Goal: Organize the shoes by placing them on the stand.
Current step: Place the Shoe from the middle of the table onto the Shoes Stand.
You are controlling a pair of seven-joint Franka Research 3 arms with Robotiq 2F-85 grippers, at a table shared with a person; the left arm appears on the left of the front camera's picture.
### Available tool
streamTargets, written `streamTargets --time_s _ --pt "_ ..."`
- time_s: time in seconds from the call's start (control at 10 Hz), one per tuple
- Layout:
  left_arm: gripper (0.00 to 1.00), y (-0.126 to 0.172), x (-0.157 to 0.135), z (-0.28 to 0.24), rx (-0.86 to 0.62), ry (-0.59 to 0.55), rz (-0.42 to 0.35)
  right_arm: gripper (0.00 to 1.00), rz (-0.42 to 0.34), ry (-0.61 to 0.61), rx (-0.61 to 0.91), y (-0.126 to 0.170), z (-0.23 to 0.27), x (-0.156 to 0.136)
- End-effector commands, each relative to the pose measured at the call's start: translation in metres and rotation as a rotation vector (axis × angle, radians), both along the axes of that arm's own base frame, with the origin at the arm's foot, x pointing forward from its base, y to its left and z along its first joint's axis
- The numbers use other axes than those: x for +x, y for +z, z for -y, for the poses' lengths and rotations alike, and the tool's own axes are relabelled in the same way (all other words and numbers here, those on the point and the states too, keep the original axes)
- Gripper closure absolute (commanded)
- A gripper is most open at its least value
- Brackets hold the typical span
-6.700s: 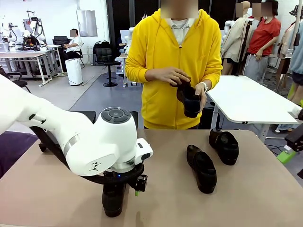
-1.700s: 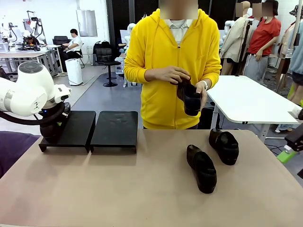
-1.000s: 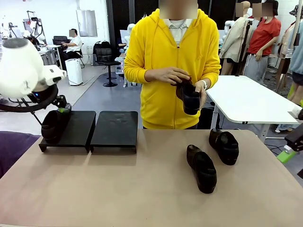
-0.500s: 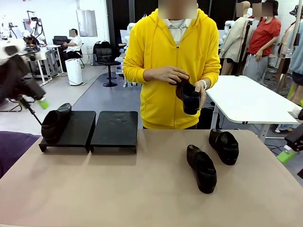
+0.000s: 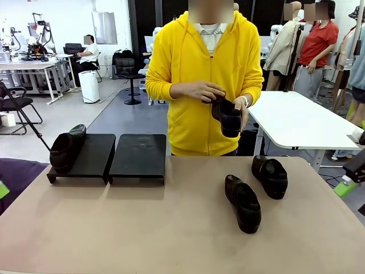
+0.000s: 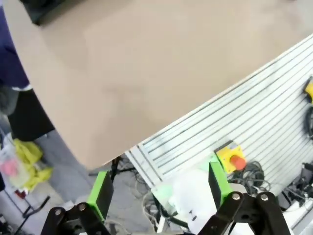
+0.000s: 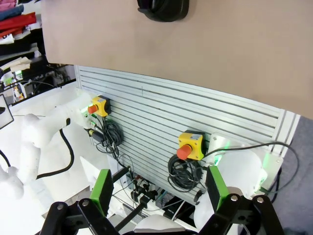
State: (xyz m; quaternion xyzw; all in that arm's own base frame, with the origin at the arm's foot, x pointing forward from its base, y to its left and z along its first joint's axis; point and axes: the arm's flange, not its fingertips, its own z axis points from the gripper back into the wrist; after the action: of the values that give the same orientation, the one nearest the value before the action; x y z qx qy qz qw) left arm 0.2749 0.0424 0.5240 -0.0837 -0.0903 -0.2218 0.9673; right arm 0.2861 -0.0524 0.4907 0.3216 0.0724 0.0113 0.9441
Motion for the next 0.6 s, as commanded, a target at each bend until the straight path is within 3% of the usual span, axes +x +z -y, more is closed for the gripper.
streamTargets --time_s 0.0,0.5 --pt "0.00 0.0160 -0.0006 0.0091 -0.024 -0.008 0.029 0.00 0.005 0.020 -0.011 0.0027 0.0044 -0.0001" --pt "0.00 0.0160 -0.0006 0.0091 -0.024 -0.008 0.029 0.00 0.005 0.020 -0.011 0.0027 0.0044 -0.0001"
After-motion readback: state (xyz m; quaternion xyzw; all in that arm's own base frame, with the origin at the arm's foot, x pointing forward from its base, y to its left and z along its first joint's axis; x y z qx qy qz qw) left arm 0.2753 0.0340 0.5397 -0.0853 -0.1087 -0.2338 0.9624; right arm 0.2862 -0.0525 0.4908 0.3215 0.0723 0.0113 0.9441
